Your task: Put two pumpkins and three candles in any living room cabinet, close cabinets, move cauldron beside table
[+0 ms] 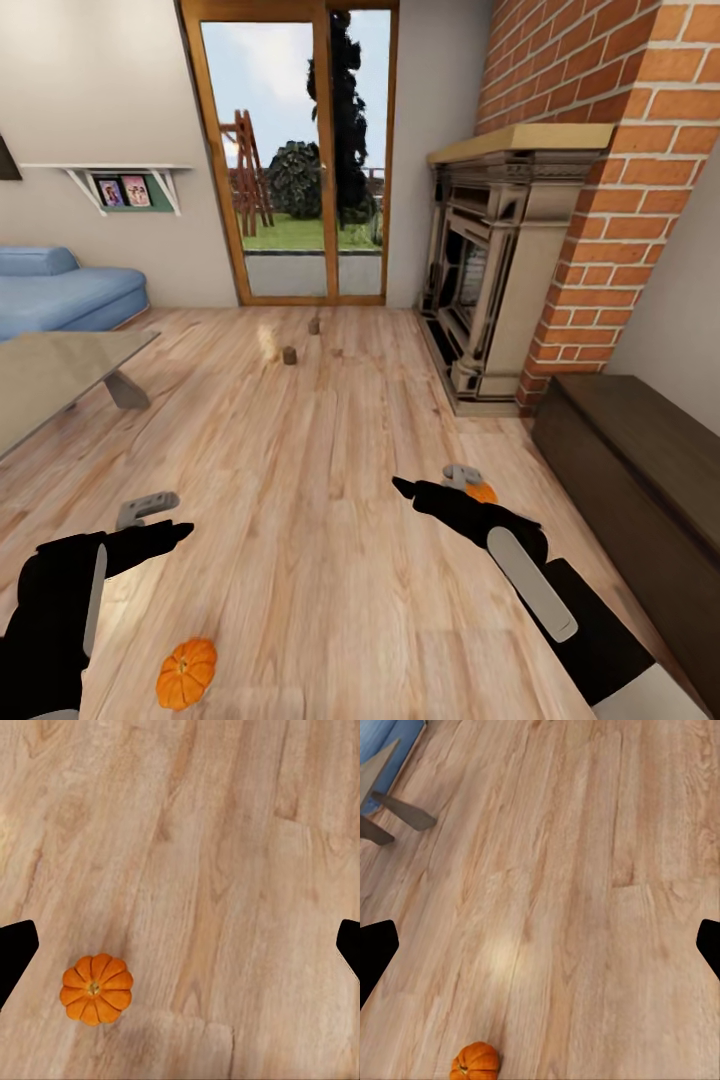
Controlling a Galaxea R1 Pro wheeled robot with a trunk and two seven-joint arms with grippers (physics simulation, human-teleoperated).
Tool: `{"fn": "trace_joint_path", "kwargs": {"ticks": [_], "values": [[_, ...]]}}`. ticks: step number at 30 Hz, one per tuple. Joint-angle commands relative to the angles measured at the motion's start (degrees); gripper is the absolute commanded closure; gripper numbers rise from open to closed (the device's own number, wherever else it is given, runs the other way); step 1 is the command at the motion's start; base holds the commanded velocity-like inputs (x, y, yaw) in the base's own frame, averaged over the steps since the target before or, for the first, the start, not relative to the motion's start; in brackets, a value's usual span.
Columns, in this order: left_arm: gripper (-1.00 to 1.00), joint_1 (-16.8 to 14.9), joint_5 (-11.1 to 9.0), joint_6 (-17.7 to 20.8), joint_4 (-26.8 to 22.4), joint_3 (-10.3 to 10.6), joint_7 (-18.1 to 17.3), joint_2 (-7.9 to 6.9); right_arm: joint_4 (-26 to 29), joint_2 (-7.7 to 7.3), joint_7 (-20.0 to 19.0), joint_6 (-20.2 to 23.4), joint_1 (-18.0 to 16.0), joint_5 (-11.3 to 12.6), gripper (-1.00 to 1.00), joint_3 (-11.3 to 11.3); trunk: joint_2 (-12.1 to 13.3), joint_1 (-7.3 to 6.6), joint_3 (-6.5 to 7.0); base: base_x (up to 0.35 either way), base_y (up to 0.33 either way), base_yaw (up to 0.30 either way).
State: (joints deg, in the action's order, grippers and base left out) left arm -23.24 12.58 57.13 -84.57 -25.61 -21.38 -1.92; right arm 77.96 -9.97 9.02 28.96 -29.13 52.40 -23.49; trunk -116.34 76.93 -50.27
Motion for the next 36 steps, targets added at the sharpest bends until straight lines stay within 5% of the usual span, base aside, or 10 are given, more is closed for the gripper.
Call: {"fn": "trace_joint_path", "kwargs": {"ticks": [1, 19, 36], "values": [[-1.0, -0.05, 0.6, 0.18, -0.06, -0.06, -0.59, 0.0, 0.09, -0.02, 0.56, 0.04, -0.05, 0.6, -1.0, -0.17, -0.02, 0.03, -0.06, 0.324, 0.005, 0.0], [-1.0, -0.05, 0.51, 0.18, -0.07, -0.06, -0.59, 0.07, 0.09, 0.18, 0.6, 0.04, -0.05, 0.6, -1.0, -0.33, -0.02, 0.03, -0.06, 0.156, 0.065, 0.012], [-1.0, -0.05, 0.39, 0.18, 0.02, 0.03, -0.59, 0.07, 0.09, 0.55, 0.57, 0.04, -0.05, 0.6, -1.0, -0.33, -0.02, 0.03, -0.06, 0.163, 0.04, 0.259]]}}
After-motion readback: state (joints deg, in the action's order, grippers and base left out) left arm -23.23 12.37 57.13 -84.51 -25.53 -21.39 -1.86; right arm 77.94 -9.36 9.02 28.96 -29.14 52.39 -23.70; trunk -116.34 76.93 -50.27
